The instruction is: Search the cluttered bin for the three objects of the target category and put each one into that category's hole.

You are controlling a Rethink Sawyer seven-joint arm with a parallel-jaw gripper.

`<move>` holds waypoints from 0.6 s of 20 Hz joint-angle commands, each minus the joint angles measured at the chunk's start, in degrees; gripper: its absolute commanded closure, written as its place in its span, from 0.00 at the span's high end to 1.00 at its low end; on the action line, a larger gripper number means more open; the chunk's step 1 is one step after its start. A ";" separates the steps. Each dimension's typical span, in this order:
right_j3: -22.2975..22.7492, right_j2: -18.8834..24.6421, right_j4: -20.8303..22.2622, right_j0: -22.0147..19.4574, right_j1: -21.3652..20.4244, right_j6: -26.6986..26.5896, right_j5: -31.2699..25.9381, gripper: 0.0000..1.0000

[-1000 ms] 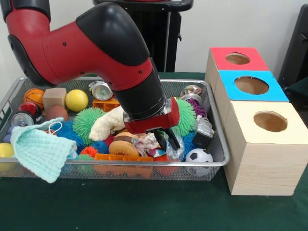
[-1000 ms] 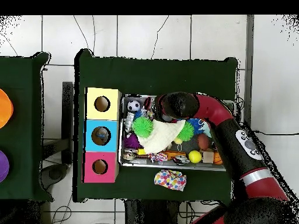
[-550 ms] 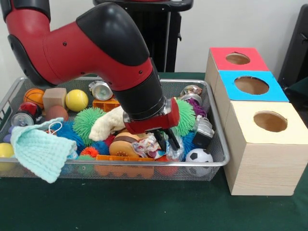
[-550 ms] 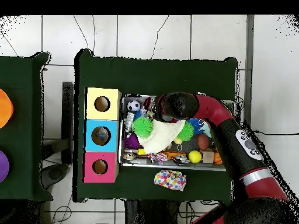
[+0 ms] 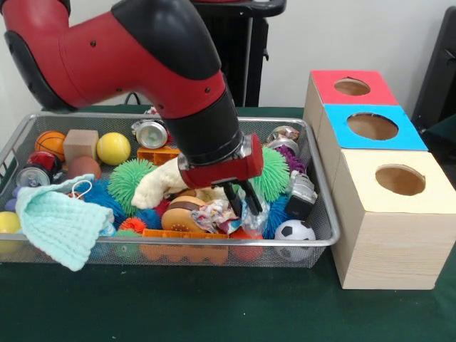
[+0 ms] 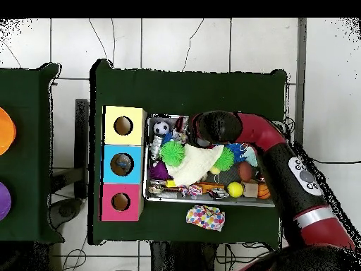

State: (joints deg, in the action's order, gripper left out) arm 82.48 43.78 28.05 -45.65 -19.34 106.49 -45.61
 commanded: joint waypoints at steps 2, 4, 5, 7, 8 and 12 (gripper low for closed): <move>7.62 -3.36 1.03 -1.43 -4.67 0.19 3.78 0.00; 8.94 -3.27 1.00 -2.07 -5.03 0.31 4.73 0.00; 9.84 -3.18 0.95 -2.49 -5.27 0.49 5.37 0.00; 11.65 -2.98 1.05 -3.22 -5.69 0.95 7.17 0.00; 12.37 -2.95 1.10 -3.48 -5.86 1.18 7.96 0.00; 14.73 -3.04 1.37 -4.16 -6.13 1.97 11.27 0.00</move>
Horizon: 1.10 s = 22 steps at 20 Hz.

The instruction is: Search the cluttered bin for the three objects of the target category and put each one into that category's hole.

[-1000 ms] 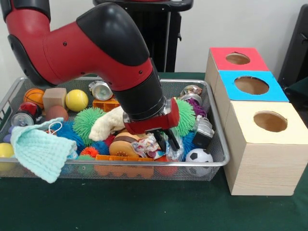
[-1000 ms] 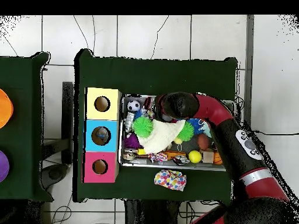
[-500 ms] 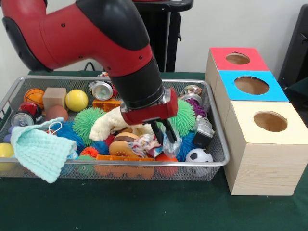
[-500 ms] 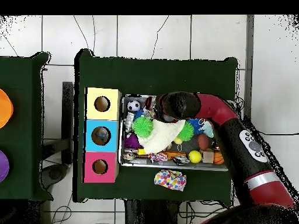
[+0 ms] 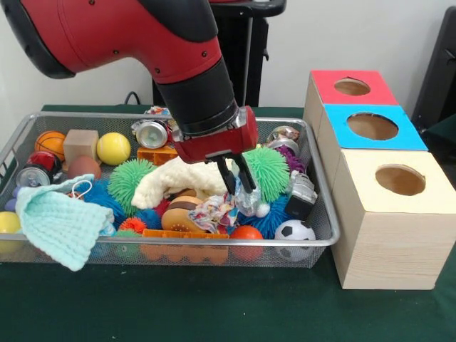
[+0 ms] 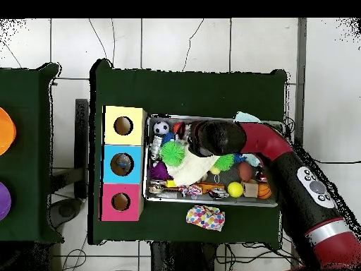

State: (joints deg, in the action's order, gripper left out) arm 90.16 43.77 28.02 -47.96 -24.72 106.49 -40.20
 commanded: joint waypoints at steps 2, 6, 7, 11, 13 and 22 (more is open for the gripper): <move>7.70 -3.02 1.37 -2.10 -0.67 1.77 6.81 0.00; 9.24 -3.49 1.42 -2.32 -0.90 2.22 8.92 0.00; 9.45 -3.74 1.38 -2.17 -1.05 2.46 9.27 0.00; 11.03 -4.54 1.42 -1.92 -1.51 3.31 11.31 0.00; 11.22 -5.06 0.98 -1.26 -2.29 3.83 11.08 0.00; 13.16 -11.18 -2.00 4.42 -11.79 8.31 4.28 0.00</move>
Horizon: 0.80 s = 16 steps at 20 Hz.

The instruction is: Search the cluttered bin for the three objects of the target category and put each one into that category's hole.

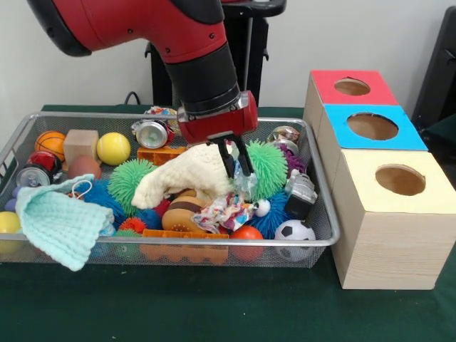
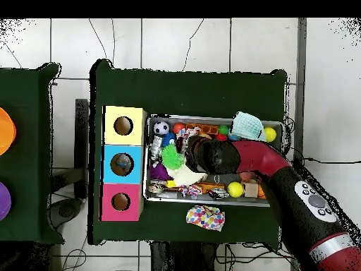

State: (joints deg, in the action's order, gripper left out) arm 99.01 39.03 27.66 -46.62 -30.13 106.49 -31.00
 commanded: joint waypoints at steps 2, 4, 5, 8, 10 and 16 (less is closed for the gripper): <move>5.04 -7.15 -2.57 3.67 -7.34 8.63 -4.86 0.00; 5.80 -8.17 -3.48 4.60 -8.60 9.25 -4.89 0.00; 6.04 -8.47 -3.91 4.86 -8.89 9.19 -4.76 0.00; 7.12 -10.12 -5.38 6.58 -10.32 10.31 -4.13 0.00; 7.58 -11.00 -6.35 7.49 -10.94 10.63 -3.79 0.00; 6.80 -14.02 -9.31 10.34 -13.28 9.90 -7.22 0.00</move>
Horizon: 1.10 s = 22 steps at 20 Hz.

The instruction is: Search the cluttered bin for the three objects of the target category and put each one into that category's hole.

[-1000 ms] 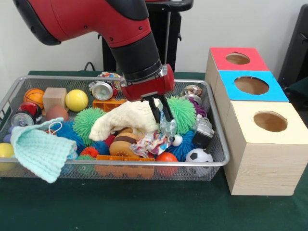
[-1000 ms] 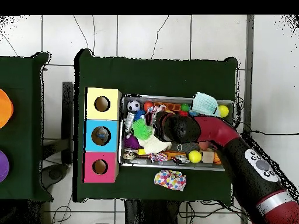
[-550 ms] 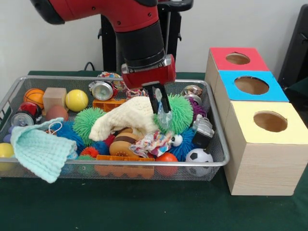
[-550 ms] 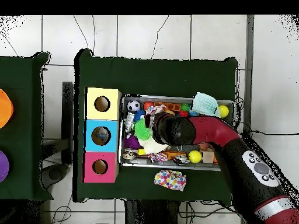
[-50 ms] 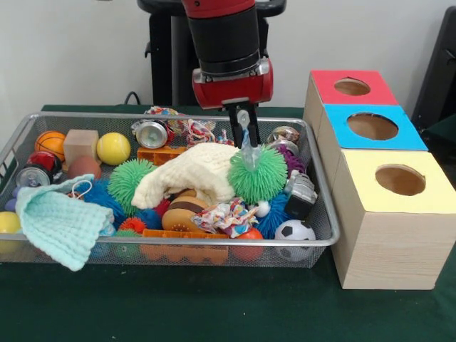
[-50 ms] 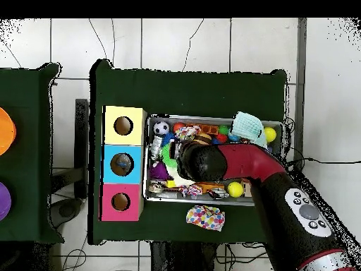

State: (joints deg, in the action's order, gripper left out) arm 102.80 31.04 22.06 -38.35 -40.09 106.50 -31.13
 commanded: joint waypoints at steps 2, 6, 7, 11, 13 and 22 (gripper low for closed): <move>3.00 -6.87 -4.76 2.78 -4.40 9.47 -8.59 0.00; 3.38 -9.04 -6.25 4.90 -5.77 10.24 -9.06 0.00; 3.37 -9.39 -6.49 5.36 -6.01 10.24 -9.11 0.00; 3.05 -12.02 -7.80 8.90 -7.20 12.02 -10.28 0.00; 2.68 -13.49 -8.21 10.90 -7.42 13.06 -10.56 0.00; 0.18 -20.74 -13.69 22.30 -6.59 21.79 -12.10 0.00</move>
State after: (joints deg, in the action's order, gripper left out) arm 104.51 15.90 12.54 -20.44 -46.80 108.94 -37.06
